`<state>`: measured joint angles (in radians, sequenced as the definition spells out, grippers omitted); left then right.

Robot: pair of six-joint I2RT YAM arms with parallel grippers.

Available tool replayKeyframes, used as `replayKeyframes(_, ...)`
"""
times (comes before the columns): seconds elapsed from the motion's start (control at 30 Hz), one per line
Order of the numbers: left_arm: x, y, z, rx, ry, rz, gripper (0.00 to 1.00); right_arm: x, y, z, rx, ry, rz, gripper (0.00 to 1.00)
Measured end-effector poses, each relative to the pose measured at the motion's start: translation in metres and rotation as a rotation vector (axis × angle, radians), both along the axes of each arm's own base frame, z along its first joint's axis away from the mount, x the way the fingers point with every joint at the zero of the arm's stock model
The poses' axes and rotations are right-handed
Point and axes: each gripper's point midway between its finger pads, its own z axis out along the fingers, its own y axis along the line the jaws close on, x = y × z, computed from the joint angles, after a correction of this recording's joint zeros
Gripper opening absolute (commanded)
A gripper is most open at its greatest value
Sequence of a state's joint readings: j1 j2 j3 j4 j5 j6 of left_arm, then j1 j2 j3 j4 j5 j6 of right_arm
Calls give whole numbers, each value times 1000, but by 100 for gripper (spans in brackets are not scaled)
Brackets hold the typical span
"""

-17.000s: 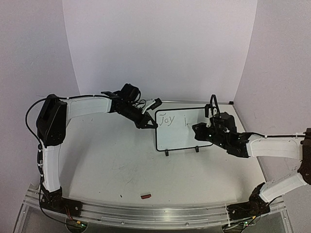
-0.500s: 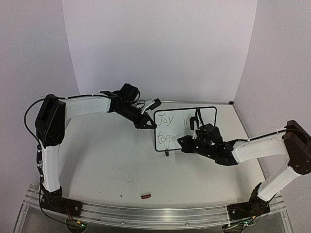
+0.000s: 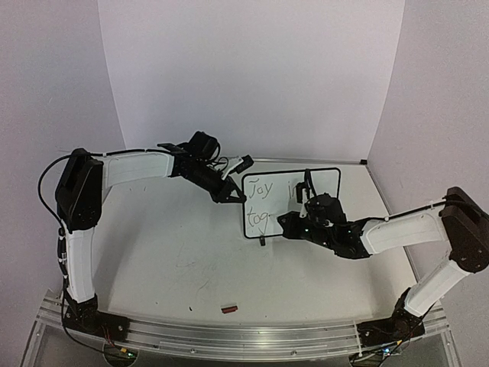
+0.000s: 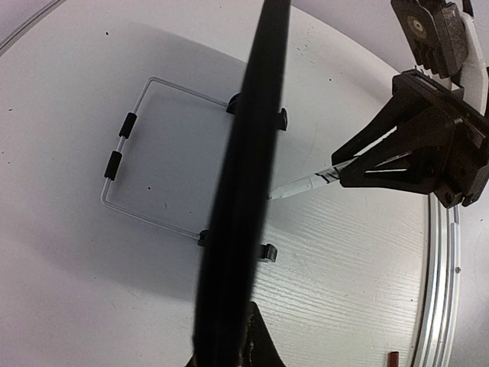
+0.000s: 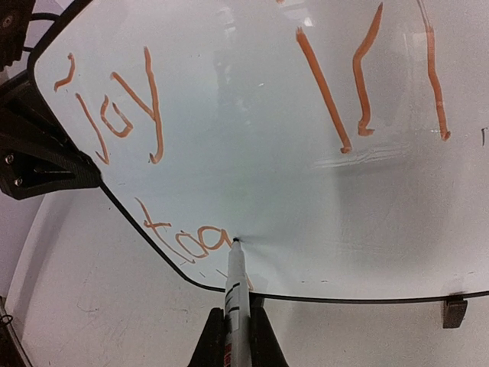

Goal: Write a sentence on the whiteboard

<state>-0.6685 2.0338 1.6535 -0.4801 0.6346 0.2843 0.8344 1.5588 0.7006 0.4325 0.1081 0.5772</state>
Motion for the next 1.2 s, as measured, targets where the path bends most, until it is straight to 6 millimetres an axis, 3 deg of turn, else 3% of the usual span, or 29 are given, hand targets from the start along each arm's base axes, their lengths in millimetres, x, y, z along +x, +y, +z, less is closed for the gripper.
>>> replayKeyframes(0.57, 0, 0, 0, 0, 0, 0, 0, 2, -14, 4, -33, -6, -64, 0)
replayKeyframes(1.2, 0, 0, 0, 0, 1, 0, 0, 2, -6, 11, -11, -20, -30, 0)
